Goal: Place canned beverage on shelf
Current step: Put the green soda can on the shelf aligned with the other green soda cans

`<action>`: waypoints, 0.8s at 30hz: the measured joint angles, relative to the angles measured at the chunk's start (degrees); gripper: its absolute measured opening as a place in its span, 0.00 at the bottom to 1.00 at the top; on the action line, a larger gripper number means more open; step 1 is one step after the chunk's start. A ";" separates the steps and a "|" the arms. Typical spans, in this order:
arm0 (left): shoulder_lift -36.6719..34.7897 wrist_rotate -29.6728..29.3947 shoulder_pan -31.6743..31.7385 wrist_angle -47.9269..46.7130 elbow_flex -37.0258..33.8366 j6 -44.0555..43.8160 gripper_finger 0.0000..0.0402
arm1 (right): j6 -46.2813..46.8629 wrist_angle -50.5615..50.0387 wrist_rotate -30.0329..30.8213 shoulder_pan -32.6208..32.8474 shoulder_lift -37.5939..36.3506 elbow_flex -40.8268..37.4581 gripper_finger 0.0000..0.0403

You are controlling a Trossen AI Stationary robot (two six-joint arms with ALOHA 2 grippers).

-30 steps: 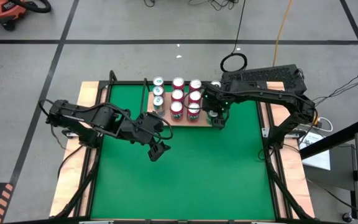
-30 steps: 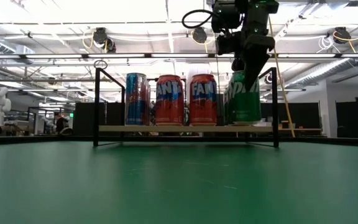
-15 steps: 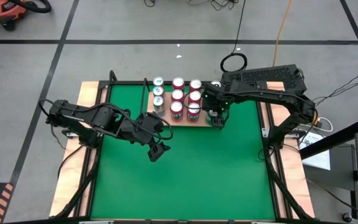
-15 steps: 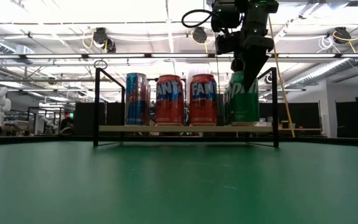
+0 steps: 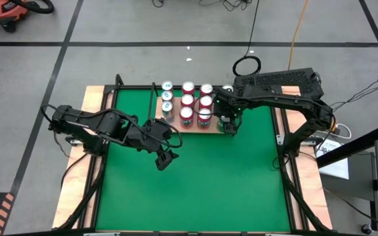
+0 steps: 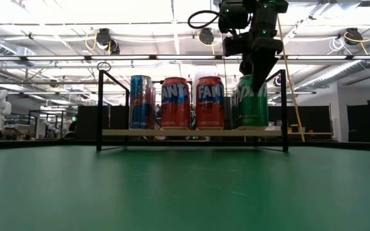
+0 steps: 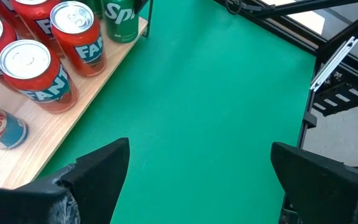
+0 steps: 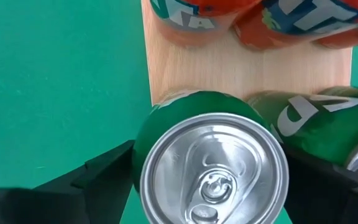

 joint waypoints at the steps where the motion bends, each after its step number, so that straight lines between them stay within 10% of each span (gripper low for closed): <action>1: 0.00 0.01 0.00 0.00 0.00 -0.07 0.97 | 0.34 -0.22 0.02 0.00 0.00 0.02 0.83; 24: 0.02 -0.29 0.00 0.45 0.00 -0.09 0.97 | 13.92 -3.33 -3.03 6.32 -16.34 0.09 0.73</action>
